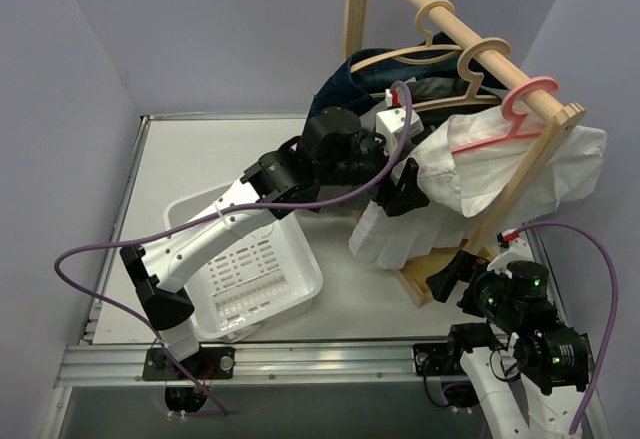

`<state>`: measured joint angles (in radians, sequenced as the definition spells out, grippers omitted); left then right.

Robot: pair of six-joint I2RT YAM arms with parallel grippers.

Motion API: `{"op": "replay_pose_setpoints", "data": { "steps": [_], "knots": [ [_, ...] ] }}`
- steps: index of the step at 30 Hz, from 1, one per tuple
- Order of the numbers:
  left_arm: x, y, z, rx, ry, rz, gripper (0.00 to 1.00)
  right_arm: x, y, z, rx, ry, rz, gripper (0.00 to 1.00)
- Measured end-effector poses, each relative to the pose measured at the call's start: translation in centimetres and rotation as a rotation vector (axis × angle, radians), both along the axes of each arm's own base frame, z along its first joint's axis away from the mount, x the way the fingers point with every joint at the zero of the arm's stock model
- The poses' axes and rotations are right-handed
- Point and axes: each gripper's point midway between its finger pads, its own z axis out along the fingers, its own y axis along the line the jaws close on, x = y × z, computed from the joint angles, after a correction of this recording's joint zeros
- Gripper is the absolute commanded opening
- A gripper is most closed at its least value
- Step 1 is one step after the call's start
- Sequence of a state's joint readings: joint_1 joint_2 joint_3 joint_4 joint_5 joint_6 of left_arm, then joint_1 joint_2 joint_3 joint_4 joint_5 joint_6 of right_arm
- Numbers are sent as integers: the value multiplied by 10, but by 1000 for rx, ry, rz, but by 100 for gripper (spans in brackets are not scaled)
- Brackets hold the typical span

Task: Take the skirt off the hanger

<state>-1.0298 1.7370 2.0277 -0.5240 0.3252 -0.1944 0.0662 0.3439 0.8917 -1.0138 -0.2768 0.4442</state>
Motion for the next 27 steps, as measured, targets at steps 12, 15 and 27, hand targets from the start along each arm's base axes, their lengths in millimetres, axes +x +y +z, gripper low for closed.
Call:
{"op": "replay_pose_setpoints", "data": {
  "steps": [12,15,27],
  "knots": [
    [8,-6,-6,39,-37,71,2,0,0,3,0,-8,0,100],
    [10,-1,-5,36,-43,97,2,0,-1,3,-3,-8,-3,100],
    [-8,31,28,-84,-91,99,2,1,-3,20,-6,-58,-12,100]
  ]
}}
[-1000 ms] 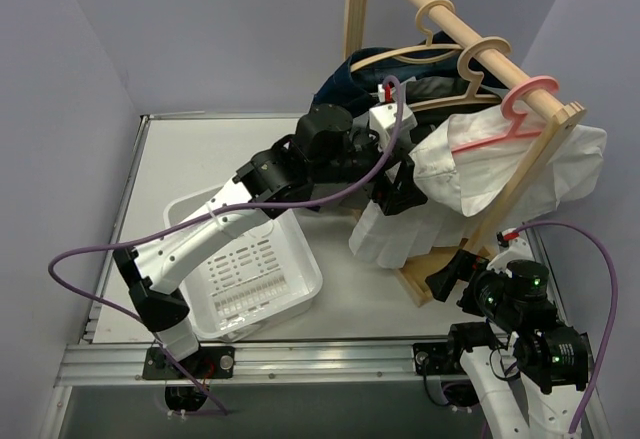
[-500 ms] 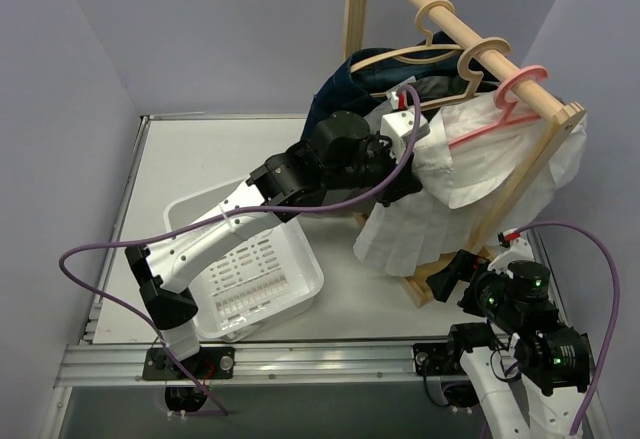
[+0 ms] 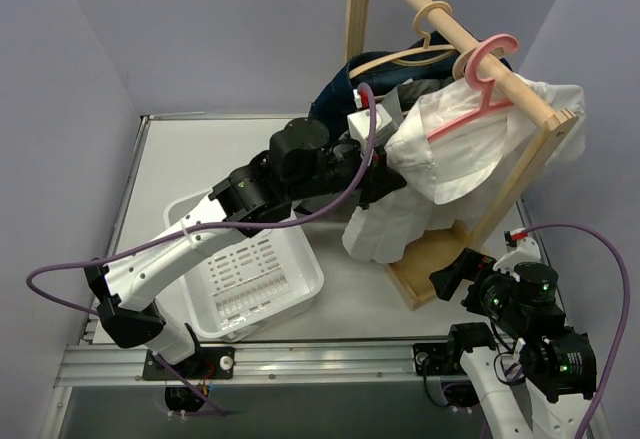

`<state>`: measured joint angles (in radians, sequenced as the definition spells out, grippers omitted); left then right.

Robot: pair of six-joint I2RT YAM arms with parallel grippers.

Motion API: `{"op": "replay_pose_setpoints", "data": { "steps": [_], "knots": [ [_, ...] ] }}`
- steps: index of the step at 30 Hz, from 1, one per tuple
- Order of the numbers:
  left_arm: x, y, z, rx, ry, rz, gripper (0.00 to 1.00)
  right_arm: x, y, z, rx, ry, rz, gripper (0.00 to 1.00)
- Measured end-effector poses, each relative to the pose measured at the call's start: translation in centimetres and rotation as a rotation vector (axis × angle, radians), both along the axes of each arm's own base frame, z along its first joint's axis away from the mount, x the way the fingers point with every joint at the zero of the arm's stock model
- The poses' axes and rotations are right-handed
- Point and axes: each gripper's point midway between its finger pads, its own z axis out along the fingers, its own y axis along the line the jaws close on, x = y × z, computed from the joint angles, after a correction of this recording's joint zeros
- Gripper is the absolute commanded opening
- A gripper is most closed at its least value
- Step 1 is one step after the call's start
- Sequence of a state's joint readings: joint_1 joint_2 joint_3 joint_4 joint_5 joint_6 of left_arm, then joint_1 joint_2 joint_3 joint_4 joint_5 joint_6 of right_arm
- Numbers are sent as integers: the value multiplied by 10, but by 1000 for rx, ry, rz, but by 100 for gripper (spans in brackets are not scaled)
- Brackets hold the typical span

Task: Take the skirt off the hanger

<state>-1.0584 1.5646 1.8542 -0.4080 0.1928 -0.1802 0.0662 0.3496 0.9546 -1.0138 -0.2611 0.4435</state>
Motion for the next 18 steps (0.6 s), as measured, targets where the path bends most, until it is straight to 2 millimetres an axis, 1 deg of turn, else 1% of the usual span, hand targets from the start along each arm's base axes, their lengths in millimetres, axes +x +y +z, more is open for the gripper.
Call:
{"op": "replay_pose_setpoints", "data": {
  "steps": [3,6,13,18],
  "knots": [
    [-3,1,15,-31,-16,-10,2,0,0,0,-1,0,0,100],
    [-5,2,18,-38,-19,-21,2,0,0,0,-1,0,0,100],
    [-7,9,12,-11,-5,-8,2,0,0,1,-4,-4,3,100],
    [-17,31,1,11,6,1,2,0,-1,1,-10,-6,8,100]
  ]
}}
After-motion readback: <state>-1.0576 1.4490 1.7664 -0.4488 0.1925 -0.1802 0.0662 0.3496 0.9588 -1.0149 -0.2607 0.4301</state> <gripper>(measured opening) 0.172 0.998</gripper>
